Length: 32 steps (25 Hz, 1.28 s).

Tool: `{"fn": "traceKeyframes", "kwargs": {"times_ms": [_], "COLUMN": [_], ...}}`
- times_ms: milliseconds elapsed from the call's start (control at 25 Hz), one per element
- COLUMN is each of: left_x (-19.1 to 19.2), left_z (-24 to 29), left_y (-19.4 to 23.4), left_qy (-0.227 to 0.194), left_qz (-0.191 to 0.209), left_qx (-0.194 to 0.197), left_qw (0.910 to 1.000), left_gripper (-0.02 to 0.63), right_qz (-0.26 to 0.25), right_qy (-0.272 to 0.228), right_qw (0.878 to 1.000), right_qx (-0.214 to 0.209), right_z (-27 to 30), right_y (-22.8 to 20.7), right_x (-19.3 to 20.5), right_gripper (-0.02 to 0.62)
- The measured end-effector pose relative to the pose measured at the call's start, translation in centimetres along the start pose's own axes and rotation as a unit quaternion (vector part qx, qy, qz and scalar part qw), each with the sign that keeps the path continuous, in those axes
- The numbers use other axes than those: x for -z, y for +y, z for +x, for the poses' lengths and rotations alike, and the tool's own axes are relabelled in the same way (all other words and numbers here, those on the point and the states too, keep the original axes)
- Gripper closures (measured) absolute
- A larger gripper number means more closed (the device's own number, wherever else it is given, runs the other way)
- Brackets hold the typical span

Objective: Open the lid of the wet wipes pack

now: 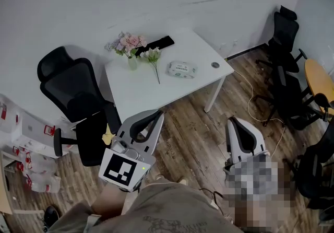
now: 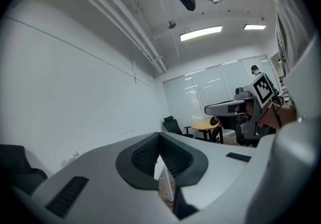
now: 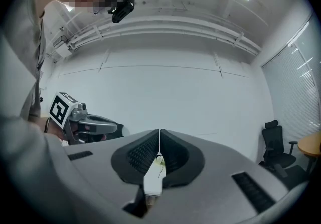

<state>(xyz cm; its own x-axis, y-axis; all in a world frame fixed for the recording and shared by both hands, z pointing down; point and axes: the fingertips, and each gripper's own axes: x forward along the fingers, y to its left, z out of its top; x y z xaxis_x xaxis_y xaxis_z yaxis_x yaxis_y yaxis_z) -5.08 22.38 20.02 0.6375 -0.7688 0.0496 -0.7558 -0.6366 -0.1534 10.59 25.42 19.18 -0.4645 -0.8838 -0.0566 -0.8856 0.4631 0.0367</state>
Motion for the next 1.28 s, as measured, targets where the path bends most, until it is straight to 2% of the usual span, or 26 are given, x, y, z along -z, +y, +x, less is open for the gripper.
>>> {"fn": "traceKeyframes", "kwargs": {"times_ms": [160, 240, 320, 760, 1000, 1280], "left_x": [0.4, 0.7, 0.9, 3.5, 5.8, 7.7], "left_z": [0.6, 0.8, 1.0, 5.6, 10.2, 16.3], "left_y": [-0.9, -1.0, -0.9, 2.3, 5.7, 11.3], "left_qy": [0.003, 0.004, 0.002, 0.008, 0.024, 0.051], "left_qz": [-0.002, 0.008, 0.013, 0.002, -0.012, -0.015], "left_qx": [-0.003, -0.004, -0.005, -0.008, -0.003, 0.009], "left_qw": [1.0000, 1.0000, 0.9999, 0.9999, 0.9996, 0.9985], "left_gripper": [0.589, 0.589, 0.589, 0.589, 0.589, 0.589], "right_qz": [-0.002, -0.003, -0.006, -0.024, -0.038, -0.032], "right_qy": [-0.019, -0.019, -0.017, 0.013, 0.050, 0.094], "right_qw": [1.000, 1.000, 1.000, 0.999, 0.997, 0.994], "right_qx": [-0.018, -0.022, -0.024, -0.037, -0.043, -0.040], "right_z": [-0.4, -0.5, -0.3, 4.4, 9.9, 17.9], "right_y": [-0.2, -0.4, -0.5, -2.9, -5.2, -8.5], "right_x": [-0.3, -0.2, 0.1, 2.9, 5.5, 8.2], "right_gripper": [0.550, 0.458, 0.433, 0.422, 0.420, 0.420]}}
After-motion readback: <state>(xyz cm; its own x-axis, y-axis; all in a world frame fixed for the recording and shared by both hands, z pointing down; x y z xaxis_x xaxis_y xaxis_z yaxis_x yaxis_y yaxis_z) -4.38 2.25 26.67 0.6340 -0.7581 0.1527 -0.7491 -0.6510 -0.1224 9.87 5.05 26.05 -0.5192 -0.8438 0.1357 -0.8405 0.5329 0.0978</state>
